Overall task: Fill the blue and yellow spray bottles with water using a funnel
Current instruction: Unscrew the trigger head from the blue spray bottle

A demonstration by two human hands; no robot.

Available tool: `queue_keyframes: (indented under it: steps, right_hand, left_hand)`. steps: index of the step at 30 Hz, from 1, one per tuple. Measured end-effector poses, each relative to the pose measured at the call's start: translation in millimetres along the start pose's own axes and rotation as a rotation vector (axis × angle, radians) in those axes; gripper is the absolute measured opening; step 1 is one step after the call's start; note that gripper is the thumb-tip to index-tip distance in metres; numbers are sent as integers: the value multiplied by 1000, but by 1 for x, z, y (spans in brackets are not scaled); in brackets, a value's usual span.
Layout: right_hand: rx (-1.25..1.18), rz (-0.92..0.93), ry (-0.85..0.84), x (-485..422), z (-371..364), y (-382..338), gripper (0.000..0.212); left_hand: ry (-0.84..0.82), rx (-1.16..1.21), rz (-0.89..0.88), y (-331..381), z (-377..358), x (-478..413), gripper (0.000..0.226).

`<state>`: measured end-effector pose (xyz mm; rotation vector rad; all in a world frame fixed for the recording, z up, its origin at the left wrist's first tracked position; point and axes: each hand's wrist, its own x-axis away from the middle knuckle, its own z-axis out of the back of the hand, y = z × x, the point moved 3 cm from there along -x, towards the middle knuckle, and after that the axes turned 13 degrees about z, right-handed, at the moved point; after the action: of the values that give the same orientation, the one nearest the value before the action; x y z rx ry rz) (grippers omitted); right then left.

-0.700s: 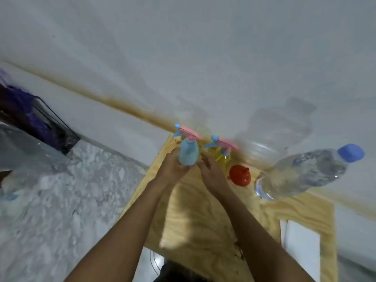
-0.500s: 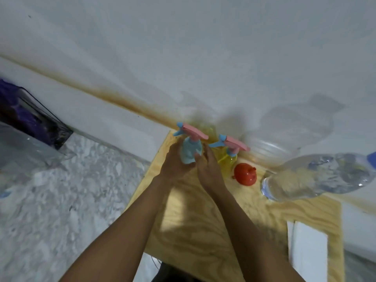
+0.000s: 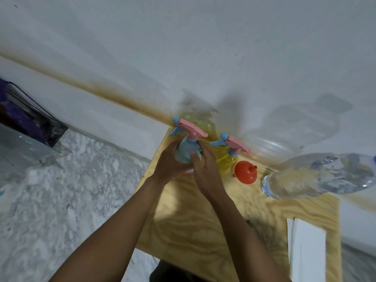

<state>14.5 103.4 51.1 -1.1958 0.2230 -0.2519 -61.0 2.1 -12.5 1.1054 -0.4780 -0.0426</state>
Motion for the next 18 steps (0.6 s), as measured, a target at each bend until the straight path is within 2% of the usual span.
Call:
queue_keyframes:
  steps: [2,6,8,10,13,14,17,18]
  right_hand:
    - [-1,-3,-25,9,5,-10,39]
    - [35,56,-9,26,18,-26,51]
    - [12,66,27,33,26,-34,55]
    - [-23,81,71,40,36,-43,49]
    - [-51,123,166,48,50,-56,24]
    - [-55,131,203,51,54,-59,21]
    - [-39,154,295,56,64,-65,36]
    - [-27,174,316,57,68,-67,35]
  left_hand:
    - [-4,11,-15,-2,7,11,64]
    - [-84,25,-57,6,19,36,77]
    - [-130,51,-77,16,22,52,76]
    - [-173,68,-96,26,21,66,70]
    - [-230,82,-126,39,17,85,64]
    - [-245,93,-132,44,16,91,63]
    - [-241,102,-198,60,9,106,64]
    - [-243,105,-226,66,6,111,63]
